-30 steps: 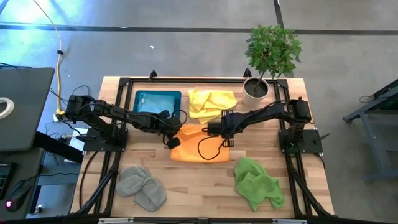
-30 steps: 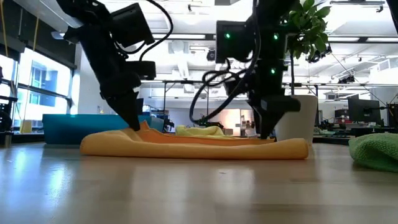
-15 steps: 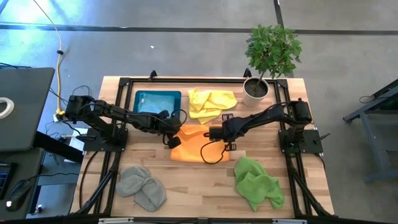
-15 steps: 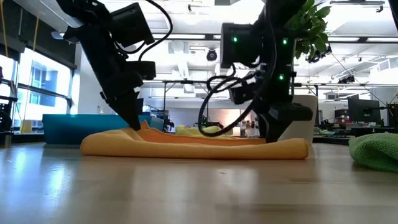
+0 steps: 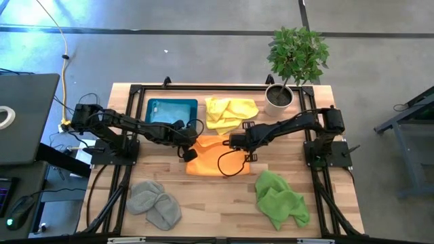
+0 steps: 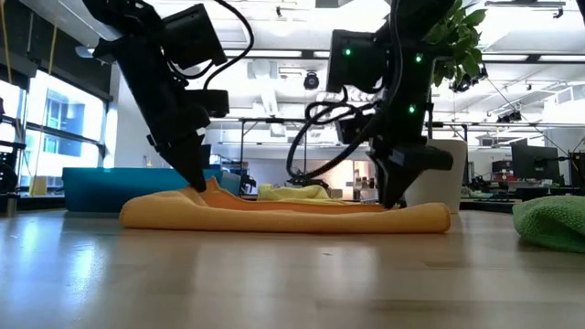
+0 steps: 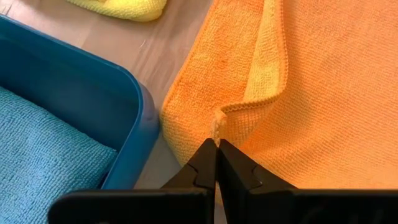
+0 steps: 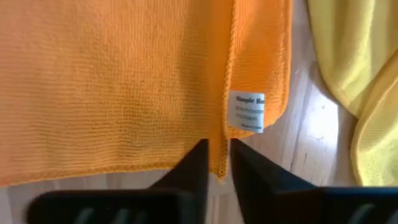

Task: Fold microfiber towels
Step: Fold the orange microfiber cloth

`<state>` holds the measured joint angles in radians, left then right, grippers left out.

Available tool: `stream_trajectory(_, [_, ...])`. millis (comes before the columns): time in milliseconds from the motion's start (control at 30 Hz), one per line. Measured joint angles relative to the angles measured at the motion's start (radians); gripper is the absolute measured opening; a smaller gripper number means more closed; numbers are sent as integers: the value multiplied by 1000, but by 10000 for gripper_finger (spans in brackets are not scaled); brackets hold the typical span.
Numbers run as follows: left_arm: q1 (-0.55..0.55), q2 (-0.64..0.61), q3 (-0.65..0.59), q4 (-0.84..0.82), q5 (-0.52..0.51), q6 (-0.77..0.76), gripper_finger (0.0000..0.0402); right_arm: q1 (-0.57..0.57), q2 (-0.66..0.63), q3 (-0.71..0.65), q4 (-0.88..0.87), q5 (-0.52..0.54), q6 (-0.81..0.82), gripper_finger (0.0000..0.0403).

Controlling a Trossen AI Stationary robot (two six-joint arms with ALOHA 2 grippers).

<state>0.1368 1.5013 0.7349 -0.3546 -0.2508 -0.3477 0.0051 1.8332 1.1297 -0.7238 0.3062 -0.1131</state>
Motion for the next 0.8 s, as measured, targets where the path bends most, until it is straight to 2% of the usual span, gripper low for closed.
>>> stream_trajectory(67, [0, 0, 0, 0, 0, 1, 0, -1, -12, 0, -2, -8, 0, 20])
stream_trajectory(133, [0, -2, 0, 0, -4, 1, 0, -1, -20, 0, -6, -23, 1, 6])
stream_trajectory(233, [0, -16, 0, 2, -7, 2, 0, -1, -21, 0, -10, -29, 16, 14])
stream_trajectory(467, [0, -67, 0, -2, -6, 2, 0, -9, -21, 0, -32, -53, 33, 4])
stream_trajectory(633, [0, -82, 0, -9, -6, 1, 0, -37, -21, 0, -45, -115, 56, 51])
stream_trajectory(800, [0, -82, 0, -49, -4, -11, 0, -65, -21, 0, -39, -108, 55, 112])
